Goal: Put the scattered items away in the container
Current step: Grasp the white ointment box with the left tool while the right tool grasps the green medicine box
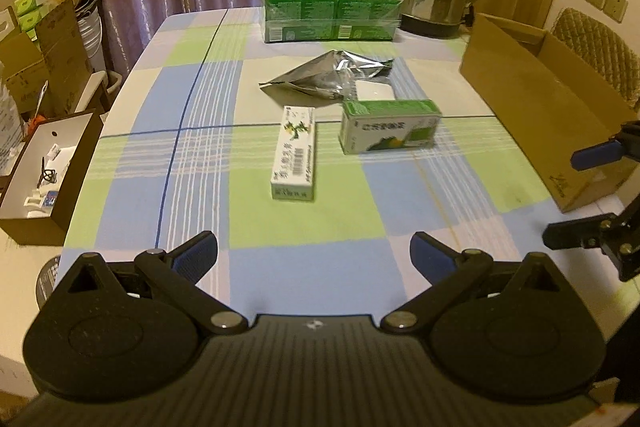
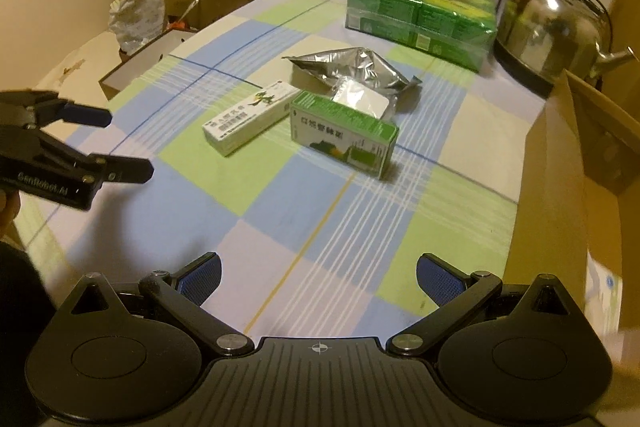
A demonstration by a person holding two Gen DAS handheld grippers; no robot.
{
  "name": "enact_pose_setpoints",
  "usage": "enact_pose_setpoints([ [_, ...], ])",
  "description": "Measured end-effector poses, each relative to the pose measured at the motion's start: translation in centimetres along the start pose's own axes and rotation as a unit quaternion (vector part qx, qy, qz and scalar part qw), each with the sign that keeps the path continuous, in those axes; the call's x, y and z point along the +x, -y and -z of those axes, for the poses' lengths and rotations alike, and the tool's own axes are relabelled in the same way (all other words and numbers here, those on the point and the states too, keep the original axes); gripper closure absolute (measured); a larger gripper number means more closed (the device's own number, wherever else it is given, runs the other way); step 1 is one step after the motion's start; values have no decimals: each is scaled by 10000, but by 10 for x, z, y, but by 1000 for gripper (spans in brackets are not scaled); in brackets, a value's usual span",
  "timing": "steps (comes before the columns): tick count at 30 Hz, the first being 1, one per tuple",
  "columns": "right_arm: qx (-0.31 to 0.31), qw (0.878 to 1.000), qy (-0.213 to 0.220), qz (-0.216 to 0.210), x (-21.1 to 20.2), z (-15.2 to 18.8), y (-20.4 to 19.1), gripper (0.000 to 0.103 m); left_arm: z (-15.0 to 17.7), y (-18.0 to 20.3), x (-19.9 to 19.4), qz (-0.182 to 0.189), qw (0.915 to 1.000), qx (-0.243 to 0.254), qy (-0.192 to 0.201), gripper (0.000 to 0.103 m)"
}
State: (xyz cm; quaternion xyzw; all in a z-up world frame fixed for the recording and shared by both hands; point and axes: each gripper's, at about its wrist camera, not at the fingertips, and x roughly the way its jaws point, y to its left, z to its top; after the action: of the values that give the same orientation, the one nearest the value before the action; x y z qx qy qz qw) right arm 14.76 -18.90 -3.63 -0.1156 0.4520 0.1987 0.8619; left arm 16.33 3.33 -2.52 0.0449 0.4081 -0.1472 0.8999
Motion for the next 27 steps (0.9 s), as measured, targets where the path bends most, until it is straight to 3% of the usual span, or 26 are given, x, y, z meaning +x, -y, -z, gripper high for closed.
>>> enact_pose_setpoints([
  [12,-716,9974,56,-19,66,-56,35,2,-41,-18,83,-12,9990,392,-198,18],
  [22,-1627,9865,-55,-198,117,-84,43,9,-51,-8,137,103,9961,748,-450,29],
  [27,-1837,9825,-139,-268,133,-89,43,16,-55,-8,148,151,9962,726,-453,44],
])
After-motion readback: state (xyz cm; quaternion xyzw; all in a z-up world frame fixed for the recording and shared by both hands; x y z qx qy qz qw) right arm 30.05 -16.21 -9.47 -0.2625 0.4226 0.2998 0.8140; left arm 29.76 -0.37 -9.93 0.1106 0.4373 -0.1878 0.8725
